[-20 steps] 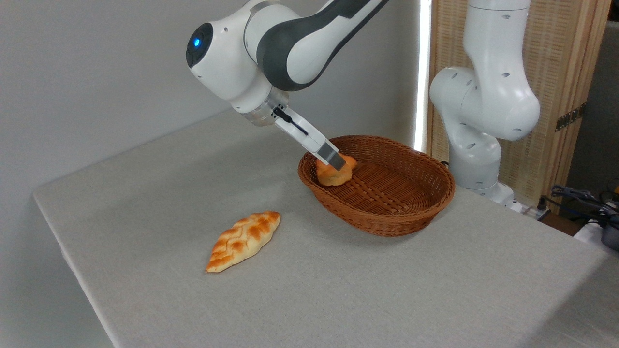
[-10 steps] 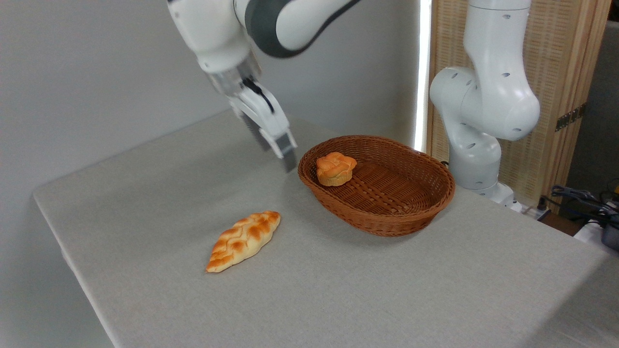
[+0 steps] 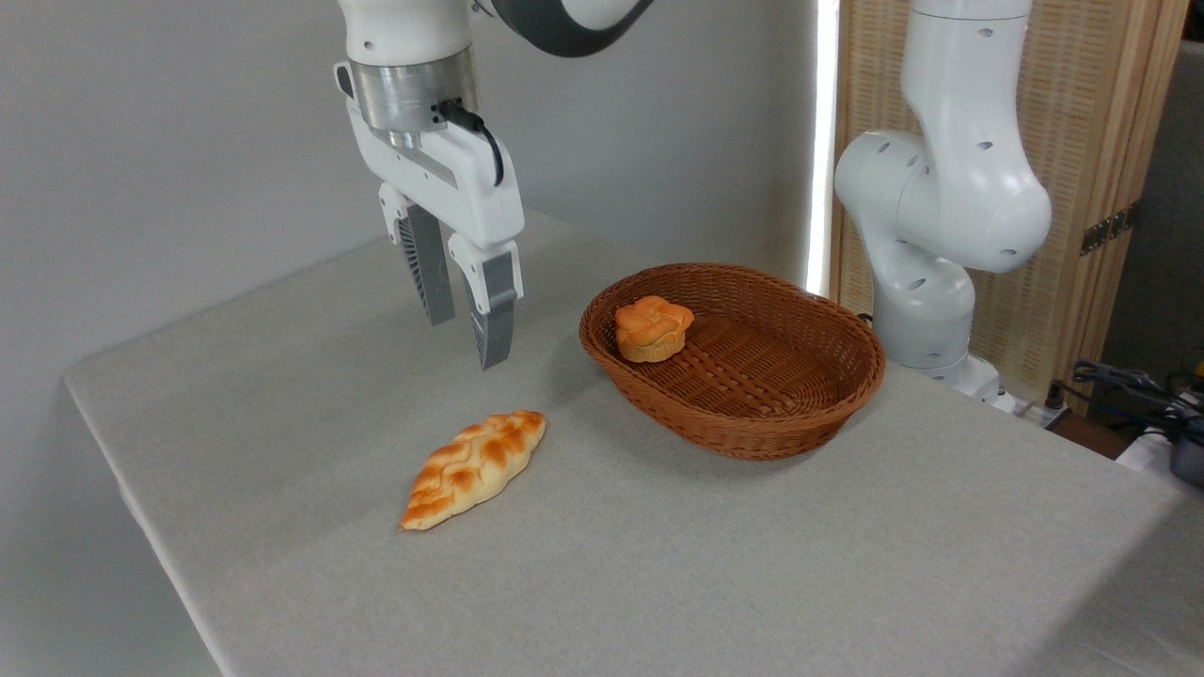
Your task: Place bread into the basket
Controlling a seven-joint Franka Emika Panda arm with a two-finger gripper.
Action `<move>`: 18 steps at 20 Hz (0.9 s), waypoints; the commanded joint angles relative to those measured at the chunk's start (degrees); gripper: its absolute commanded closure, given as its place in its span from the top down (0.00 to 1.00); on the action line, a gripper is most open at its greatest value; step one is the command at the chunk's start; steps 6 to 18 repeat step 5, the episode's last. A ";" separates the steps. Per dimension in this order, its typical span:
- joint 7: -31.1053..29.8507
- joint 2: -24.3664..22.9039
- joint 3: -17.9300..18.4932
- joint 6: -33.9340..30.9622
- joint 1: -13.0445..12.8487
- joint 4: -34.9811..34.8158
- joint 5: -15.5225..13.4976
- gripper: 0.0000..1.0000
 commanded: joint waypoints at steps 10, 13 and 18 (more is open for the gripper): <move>-0.95 1.37 3.31 2.69 -0.33 2.63 0.50 1.00; -0.95 1.37 3.31 2.69 -0.33 2.63 0.50 1.00; -0.95 1.37 3.31 2.69 -0.33 2.63 0.50 1.00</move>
